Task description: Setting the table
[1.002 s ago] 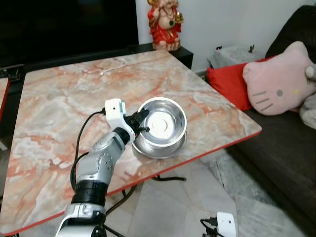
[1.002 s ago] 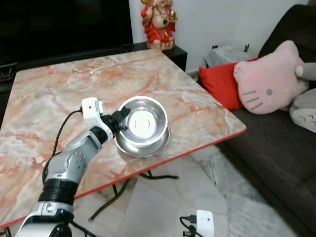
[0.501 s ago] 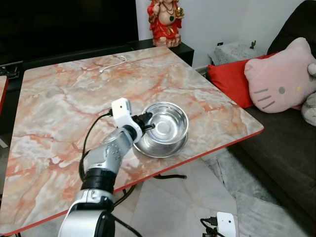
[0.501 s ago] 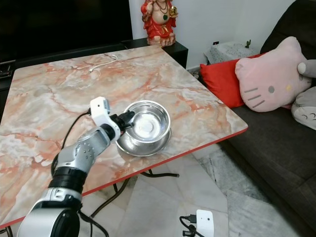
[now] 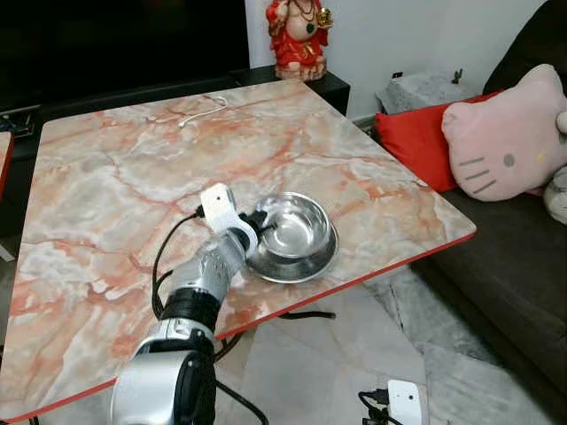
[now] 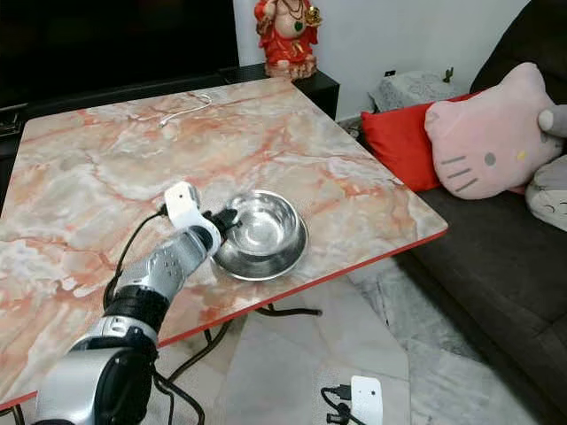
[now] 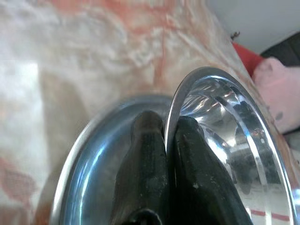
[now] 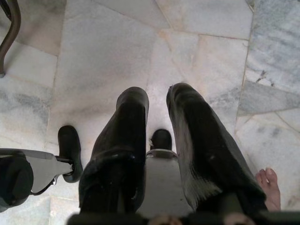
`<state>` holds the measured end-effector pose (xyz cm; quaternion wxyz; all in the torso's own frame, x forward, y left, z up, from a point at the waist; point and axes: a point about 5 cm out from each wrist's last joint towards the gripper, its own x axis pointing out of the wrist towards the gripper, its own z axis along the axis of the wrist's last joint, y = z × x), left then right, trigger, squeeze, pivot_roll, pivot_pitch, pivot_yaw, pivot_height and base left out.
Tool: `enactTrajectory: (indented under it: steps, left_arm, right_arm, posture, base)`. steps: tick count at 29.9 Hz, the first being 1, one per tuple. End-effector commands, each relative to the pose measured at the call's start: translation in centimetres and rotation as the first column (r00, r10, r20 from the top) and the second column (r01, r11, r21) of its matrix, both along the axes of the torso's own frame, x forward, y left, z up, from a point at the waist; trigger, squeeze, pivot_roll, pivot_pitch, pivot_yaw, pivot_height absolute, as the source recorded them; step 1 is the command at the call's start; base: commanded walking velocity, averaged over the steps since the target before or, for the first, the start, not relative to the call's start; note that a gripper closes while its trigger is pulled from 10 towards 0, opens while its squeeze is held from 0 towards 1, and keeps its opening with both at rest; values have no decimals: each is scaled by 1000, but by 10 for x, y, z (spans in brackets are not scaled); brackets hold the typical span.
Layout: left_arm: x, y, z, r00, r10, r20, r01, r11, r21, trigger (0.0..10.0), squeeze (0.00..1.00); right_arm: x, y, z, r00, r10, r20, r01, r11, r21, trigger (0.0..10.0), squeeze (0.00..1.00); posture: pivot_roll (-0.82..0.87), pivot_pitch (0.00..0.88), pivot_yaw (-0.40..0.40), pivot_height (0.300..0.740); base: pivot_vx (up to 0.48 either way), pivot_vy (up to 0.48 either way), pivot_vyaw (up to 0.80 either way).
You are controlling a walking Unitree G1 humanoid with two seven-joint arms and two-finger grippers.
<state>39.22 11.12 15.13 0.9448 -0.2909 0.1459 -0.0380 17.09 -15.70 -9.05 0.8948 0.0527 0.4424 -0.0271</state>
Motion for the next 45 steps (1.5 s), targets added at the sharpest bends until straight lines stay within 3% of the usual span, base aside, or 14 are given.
enactTrajectory:
  steps: [1, 13, 14, 42, 43, 44, 45]
  left_arm:
    - [3, 0, 3, 1000, 24, -10, -24, 1000, -19, 10000, 0]
    - [4, 7, -2, 997, 78, -24, -78, 997, -21, 10000, 0]
    - [4, 7, -2, 996, 80, -26, -81, 996, -24, 10000, 90]
    - [-1, 4, -12, 995, 21, -100, -18, 999, 30, 10000, 94]
    - [-1, 4, -12, 995, 18, -101, -15, 999, 30, 10000, 145]
    - [-1, 4, -12, 995, 16, -100, -13, 1000, 28, 10000, 380]
    - [-1, 4, -12, 995, 17, -100, -14, 1000, 27, 10000, 380]
  right_arm:
    - [-3, 0, -1, 1000, -12, -10, 12, 1000, 3, 10000, 0]
    - [-4, -1, -2, 1000, -12, -11, 12, 1000, 1, 10000, 0]
    - [-4, -1, -2, 1000, -12, -11, 12, 1000, 1, 10000, 0]
    - [-3, 0, -1, 1000, -15, -9, 15, 1000, 4, 10000, 0]
    - [-3, 0, -1, 1000, -15, -9, 15, 1000, 4, 10000, 0]
    - [-3, 0, -1, 1000, -15, -9, 15, 1000, 4, 10000, 0]
    - [-3, 0, -1, 1000, -14, -9, 14, 1000, 5, 10000, 0]
  posture:
    - [72, 0, 8, 740]
    - [71, 0, 6, 740]
    - [71, 0, 6, 740]
    - [70, 3, 13, 740]
    - [70, 3, 13, 740]
    - [70, 3, 13, 740]
    - [73, 4, 12, 740]
  base:
    - [0, 0, 0]
    - [0, 0, 0]
    - [0, 0, 0]
    - [0, 0, 0]
    - [0, 0, 0]
    - [0, 0, 0]
    - [0, 0, 0]
